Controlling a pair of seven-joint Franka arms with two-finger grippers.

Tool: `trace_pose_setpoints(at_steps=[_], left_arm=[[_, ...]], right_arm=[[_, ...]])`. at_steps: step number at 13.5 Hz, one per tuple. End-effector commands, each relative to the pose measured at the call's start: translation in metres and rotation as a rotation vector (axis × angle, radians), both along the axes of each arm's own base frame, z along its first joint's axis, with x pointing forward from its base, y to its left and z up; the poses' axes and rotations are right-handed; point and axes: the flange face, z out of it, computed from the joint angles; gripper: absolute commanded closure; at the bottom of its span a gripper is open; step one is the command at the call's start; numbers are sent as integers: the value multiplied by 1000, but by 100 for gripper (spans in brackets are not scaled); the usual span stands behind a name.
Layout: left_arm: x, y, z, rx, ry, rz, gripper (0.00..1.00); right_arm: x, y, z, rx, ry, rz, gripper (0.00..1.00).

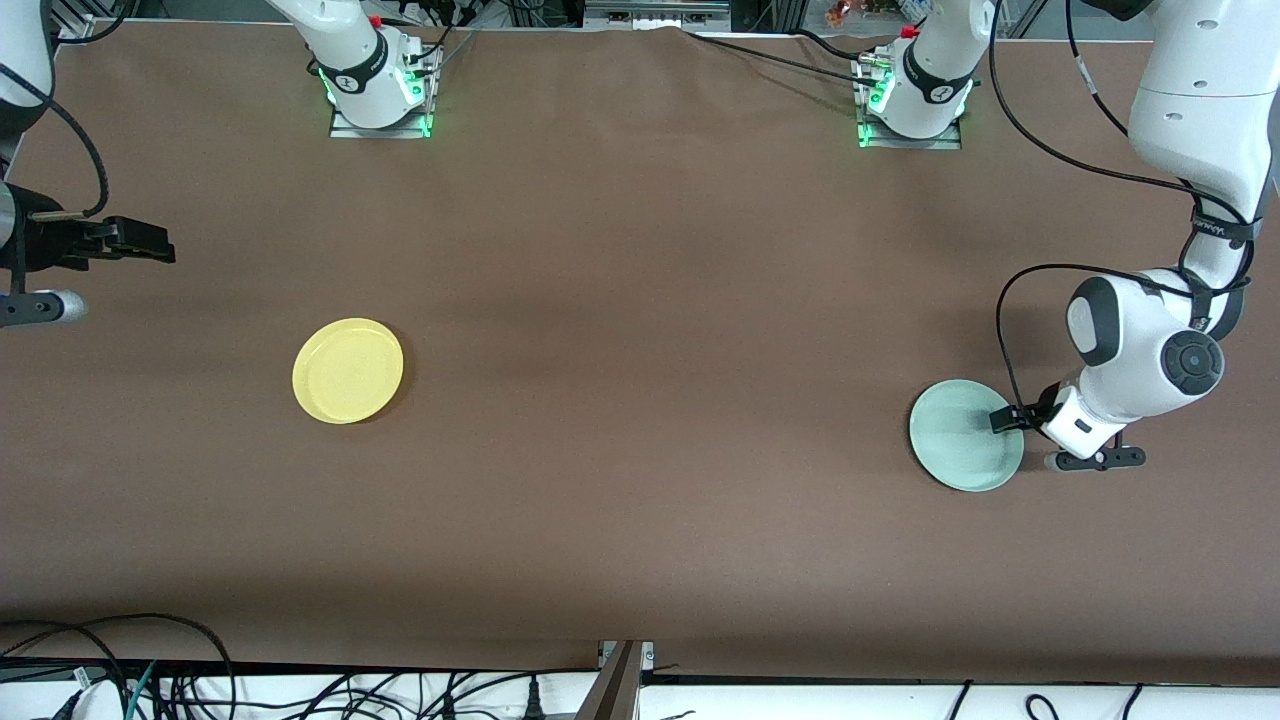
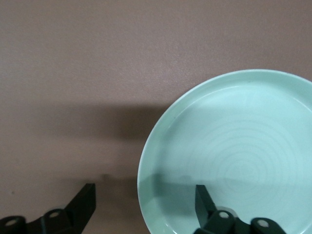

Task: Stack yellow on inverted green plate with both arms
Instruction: 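Grasp the green rim with the left gripper while the right gripper reaches yellow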

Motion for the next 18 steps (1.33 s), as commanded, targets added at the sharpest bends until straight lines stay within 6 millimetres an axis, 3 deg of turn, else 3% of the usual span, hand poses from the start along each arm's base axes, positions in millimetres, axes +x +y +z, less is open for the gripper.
trace_pose_setpoints(at_steps=[1,3,6,7,9,14,18], left_arm=[[5,3,-5,63,14,-114,55],[4,4,-8,67,20,-130,77],[4,4,-8,69,20,-132,97],[5,1,-8,69,20,-137,100],[7,2,-4,71,15,-151,100],[34,-1,44,78,12,-216,100],[55,-32,81,137,1,-303,100]], right_arm=[[2,-9,-4,8,4,-10,0],[4,-7,-6,3,3,-11,0],[10,-15,-21,26,7,-24,0],[14,-15,-30,28,9,-27,0],[19,-13,-41,47,18,-29,0],[21,-13,-83,68,14,-36,0],[21,-28,-128,62,-15,-58,0]])
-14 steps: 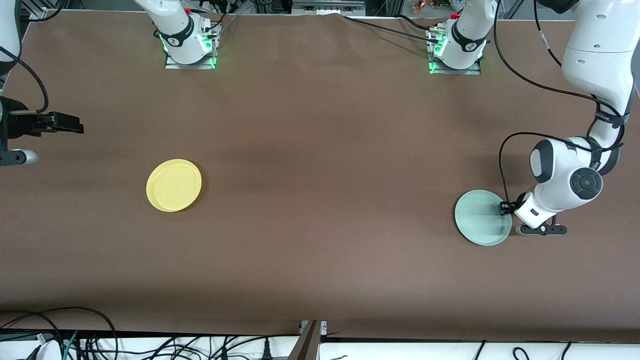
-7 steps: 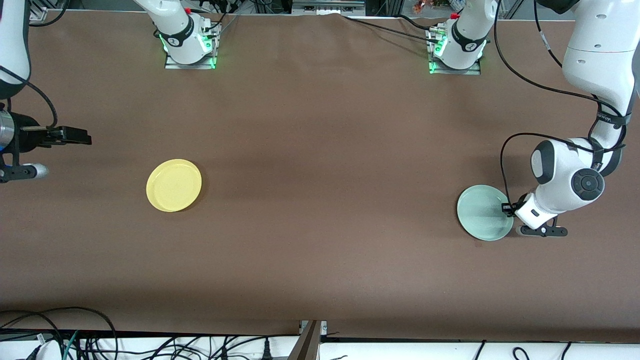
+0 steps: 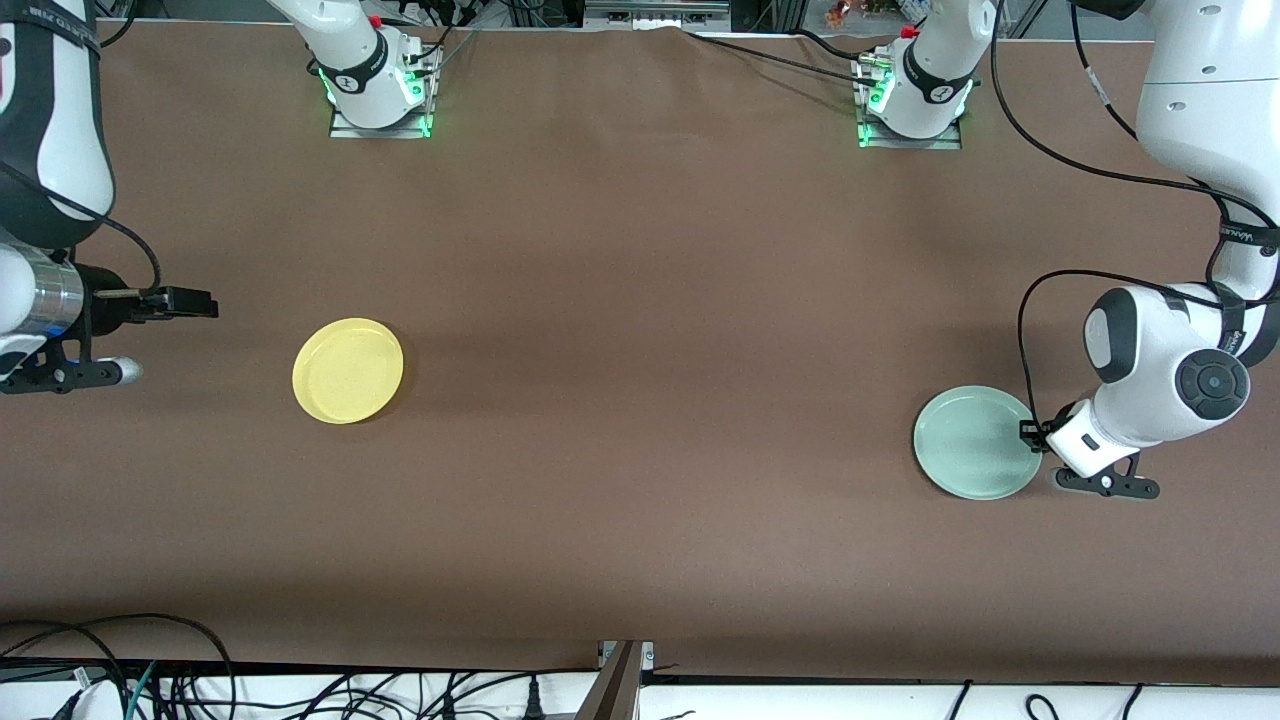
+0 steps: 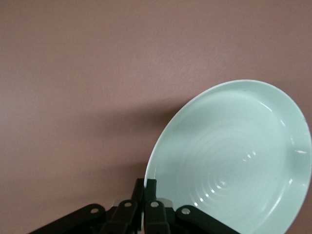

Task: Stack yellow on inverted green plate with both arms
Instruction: 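Lift and tilt the green plate while the right gripper grasps the yellow rim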

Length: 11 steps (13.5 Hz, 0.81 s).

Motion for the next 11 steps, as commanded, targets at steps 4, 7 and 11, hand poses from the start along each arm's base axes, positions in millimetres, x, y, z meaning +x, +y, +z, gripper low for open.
trace_pose_setpoints(at_steps=[4,7,11], left_arm=[[9,-99,59,208,9,-231,100],[6,-184,98,455,26,-309,100],[-40,-312,102,700,14,-363,100]], right_arm=[[-18,-22,-83,6,-65,-45,0],[-30,-20,-121,17,-85,-58,0],[-46,-22,-158,10,-117,-62,0]])
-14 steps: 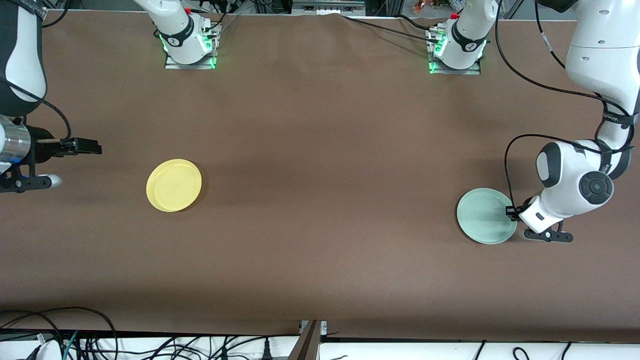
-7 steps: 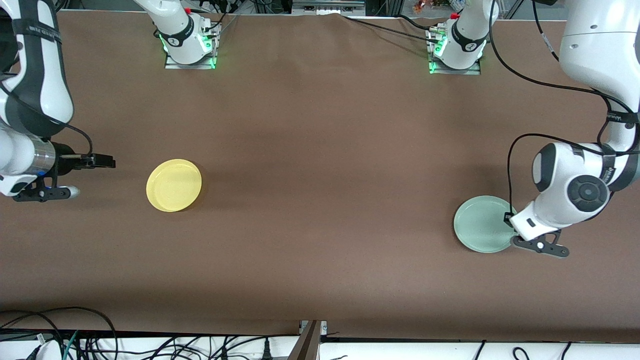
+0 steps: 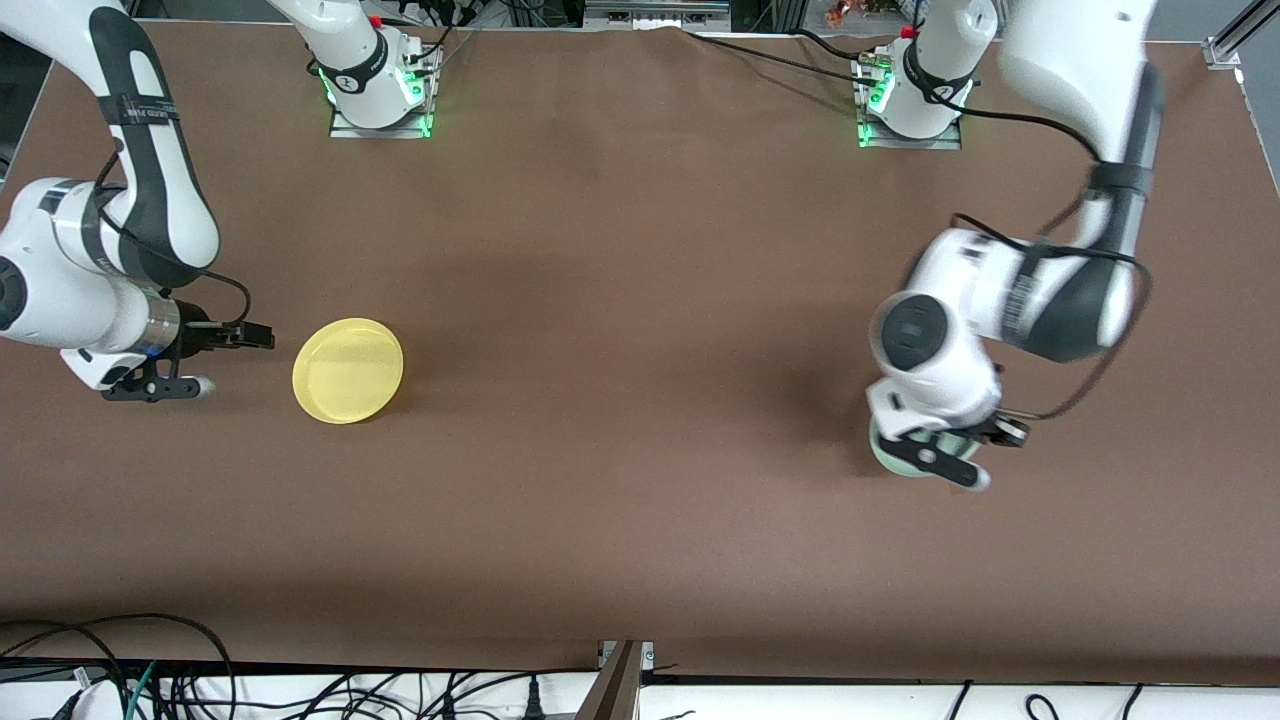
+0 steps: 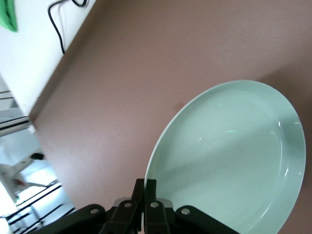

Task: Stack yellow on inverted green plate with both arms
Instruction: 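Lift and tilt the green plate while the right gripper grasps the yellow rim, then carry the flipped green plate toward the table middle with the left gripper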

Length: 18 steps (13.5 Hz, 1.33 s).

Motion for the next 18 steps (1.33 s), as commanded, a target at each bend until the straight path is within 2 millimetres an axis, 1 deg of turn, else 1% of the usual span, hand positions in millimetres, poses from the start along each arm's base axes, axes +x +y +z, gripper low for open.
trace_pose_setpoints(at_steps=[1,3,4,6,7,8,9,11,12,14,16,17,18], left_arm=[[-33,-72,0,169,-83,-4,100],[-69,-131,-22,283,-154,-13,100],[-88,-155,-36,327,-196,-3,100],[-124,-196,-64,404,-278,-11,100],[-140,-213,-77,436,-315,-27,100],[-153,-227,-85,445,-345,-40,100],[-166,-240,-93,446,-368,-53,100],[-182,-258,-100,450,-415,-81,100],[-190,-270,-103,473,-457,-134,100],[-205,-287,-122,548,-508,-207,100],[-213,-306,-137,584,-532,-205,100],[-216,-313,-145,593,-539,-206,100],[-217,-316,-150,601,-545,-210,100]], right_arm=[[-15,-5,-15,9,-30,-18,0],[-16,-7,-28,9,-21,-23,0],[-15,-7,-34,20,-21,-36,0],[-18,-9,-50,45,-16,-48,0],[-19,-18,-60,56,-19,-55,0],[-21,-23,-70,77,-12,-66,0],[-22,-22,-78,110,-7,-85,0],[-24,-21,-94,142,3,-98,0],[-24,-22,-100,142,0,-90,0],[-26,-26,-109,145,11,-86,0],[-28,-26,-116,165,18,-86,0],[-29,-25,-120,179,19,-75,0],[-29,-26,-121,189,16,-63,0]])
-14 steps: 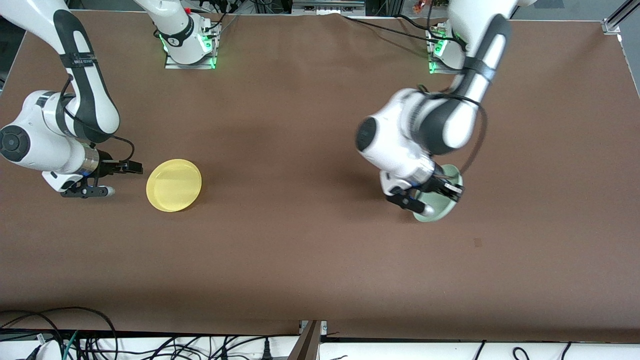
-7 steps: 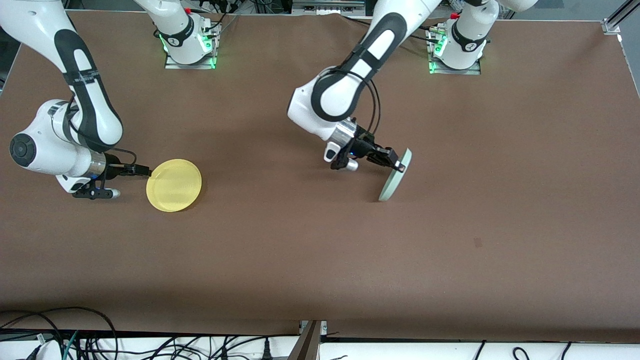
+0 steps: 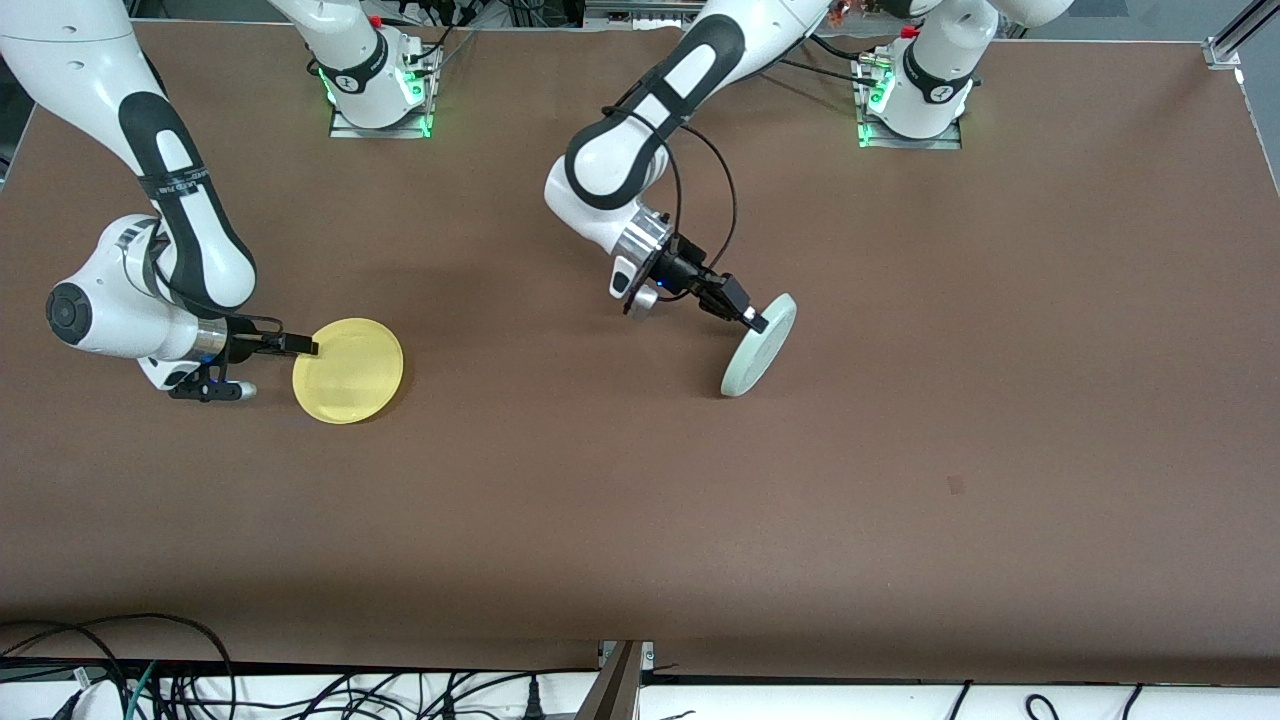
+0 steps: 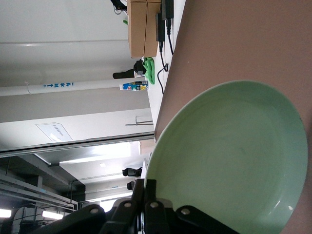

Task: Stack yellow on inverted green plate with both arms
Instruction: 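Carry the flipped green plate toward the table middle with the left gripper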

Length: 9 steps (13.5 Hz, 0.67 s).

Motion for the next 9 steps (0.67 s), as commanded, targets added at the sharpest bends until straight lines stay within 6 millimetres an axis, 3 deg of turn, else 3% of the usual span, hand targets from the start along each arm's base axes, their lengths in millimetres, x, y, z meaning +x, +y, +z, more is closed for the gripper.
trace_pose_setpoints(at_steps=[1,3,5,6,8,9], left_arm=[[6,-15,-7,47,-71,-15,100],[6,-16,-9,55,-80,-23,100],[-1,-22,-9,53,-78,-36,100],[-6,-25,-11,53,-76,-43,93],[-19,-32,-16,53,-68,-57,60],[-22,-33,-18,46,-76,-56,57]], right_arm=[[-3,-5,-4,34,-17,20,9],[-4,-5,-5,37,-11,20,48],[-4,-5,-6,37,-10,20,68],[-4,-5,-6,38,-8,22,74],[-4,-4,-6,39,-6,25,87],[-4,-3,-6,40,-5,27,100]])
